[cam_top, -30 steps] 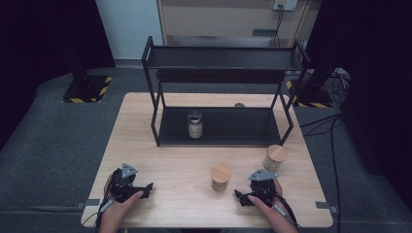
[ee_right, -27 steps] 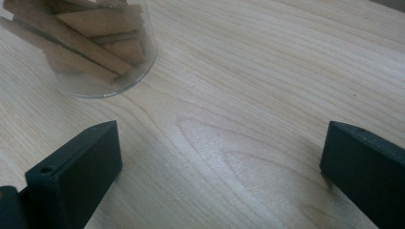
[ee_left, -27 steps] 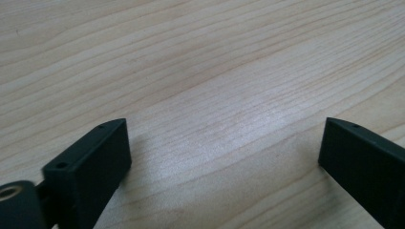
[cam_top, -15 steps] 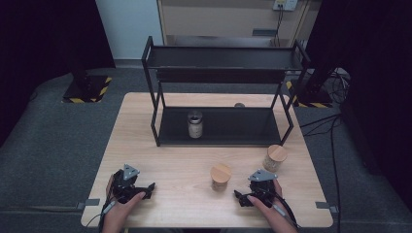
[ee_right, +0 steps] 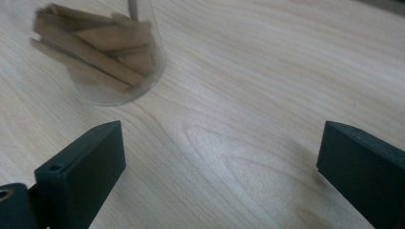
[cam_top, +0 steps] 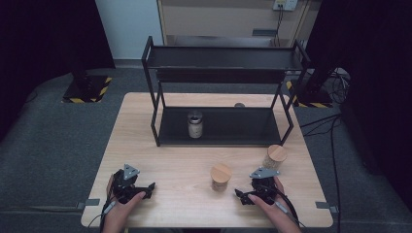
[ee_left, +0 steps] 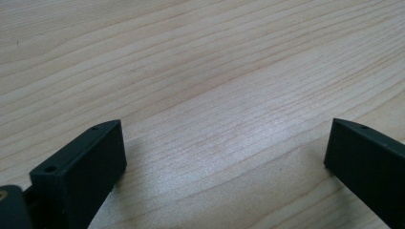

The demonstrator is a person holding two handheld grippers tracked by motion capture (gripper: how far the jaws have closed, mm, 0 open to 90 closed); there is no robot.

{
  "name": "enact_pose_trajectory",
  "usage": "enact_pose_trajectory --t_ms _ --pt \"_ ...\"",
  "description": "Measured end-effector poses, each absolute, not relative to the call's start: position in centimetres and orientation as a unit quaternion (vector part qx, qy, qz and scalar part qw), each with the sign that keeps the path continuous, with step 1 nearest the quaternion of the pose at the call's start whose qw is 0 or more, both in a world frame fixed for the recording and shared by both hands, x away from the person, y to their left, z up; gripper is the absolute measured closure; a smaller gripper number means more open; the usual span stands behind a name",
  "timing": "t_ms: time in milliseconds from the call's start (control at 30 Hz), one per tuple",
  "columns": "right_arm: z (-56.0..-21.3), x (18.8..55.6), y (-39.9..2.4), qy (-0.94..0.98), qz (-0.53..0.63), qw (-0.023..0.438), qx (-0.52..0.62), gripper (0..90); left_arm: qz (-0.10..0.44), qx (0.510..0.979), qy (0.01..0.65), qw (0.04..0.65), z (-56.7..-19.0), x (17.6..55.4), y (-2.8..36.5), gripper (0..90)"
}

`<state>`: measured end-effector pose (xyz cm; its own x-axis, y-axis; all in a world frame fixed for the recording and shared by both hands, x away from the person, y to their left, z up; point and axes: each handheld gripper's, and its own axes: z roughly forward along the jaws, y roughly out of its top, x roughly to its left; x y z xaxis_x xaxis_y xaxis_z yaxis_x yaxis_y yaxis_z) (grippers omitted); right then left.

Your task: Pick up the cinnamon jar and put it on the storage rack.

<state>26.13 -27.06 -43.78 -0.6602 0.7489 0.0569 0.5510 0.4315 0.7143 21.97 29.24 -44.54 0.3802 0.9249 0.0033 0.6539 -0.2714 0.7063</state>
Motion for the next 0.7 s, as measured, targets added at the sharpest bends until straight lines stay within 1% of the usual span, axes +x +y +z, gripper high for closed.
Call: enact_pose_trajectory --t_ms 700 --pt "-39.1 25.0 -24.3 0.857 0.359 0.142 0.342 4.5 0.214 0.768 0.514 0.317 -44.5 22.0 29.2 0.0"
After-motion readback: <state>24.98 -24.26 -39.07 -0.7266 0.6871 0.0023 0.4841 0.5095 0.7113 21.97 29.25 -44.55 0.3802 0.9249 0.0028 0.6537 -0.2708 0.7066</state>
